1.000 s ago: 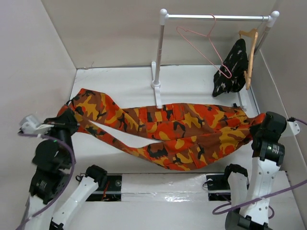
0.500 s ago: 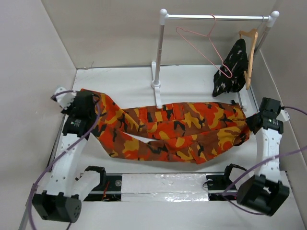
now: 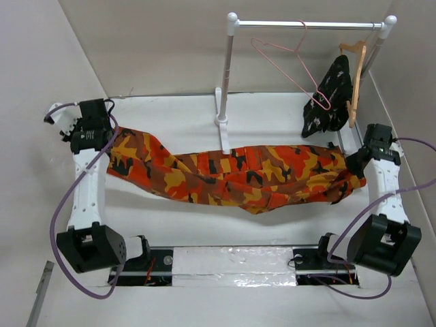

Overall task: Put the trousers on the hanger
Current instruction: Fold the trousers at the center of the board.

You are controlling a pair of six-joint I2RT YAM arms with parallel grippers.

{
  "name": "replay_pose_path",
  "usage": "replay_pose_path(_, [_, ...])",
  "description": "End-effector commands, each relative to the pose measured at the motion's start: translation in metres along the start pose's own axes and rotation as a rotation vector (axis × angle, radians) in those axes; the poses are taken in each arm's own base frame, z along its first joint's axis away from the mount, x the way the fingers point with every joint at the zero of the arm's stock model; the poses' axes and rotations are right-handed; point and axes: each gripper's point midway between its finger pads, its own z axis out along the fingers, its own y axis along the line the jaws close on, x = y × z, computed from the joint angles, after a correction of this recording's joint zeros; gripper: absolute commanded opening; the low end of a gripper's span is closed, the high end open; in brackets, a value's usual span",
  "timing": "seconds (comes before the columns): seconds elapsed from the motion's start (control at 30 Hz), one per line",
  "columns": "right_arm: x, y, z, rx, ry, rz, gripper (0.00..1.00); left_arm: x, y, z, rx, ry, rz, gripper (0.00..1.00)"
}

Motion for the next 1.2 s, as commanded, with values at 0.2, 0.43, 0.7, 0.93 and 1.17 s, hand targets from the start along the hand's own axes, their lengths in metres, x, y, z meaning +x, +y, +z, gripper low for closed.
replay_pose_path(0.2, [-0.049, 0.068, 0.015, -0.099, -0.103, 0.002, 0.0, -0.036, -0.04, 0.022, 0.003, -0.109, -0.015, 0.0])
replay_pose_path(0.43, [-0.059, 0.096, 0.034, -0.078, -0.148, -0.052, 0.03, -0.009, -0.064, 0.064, -0.031, -0.082, 0.066, 0.0])
replay_pose_path(0.7, [-0.059, 0.128, 0.05, -0.114, -0.175, -0.052, 0.05, 0.023, -0.094, 0.106, -0.052, -0.05, 0.129, 0.0])
replay_pose_path(0.93, [-0.048, 0.149, 0.06, -0.149, -0.155, -0.031, 0.14, 0.039, -0.125, 0.144, -0.078, -0.053, 0.189, 0.02])
replay_pose_path(1.17, [-0.056, 0.161, 0.044, -0.196, -0.196, 0.019, 0.25, 0.024, -0.189, 0.142, 0.065, -0.086, 0.207, 0.22])
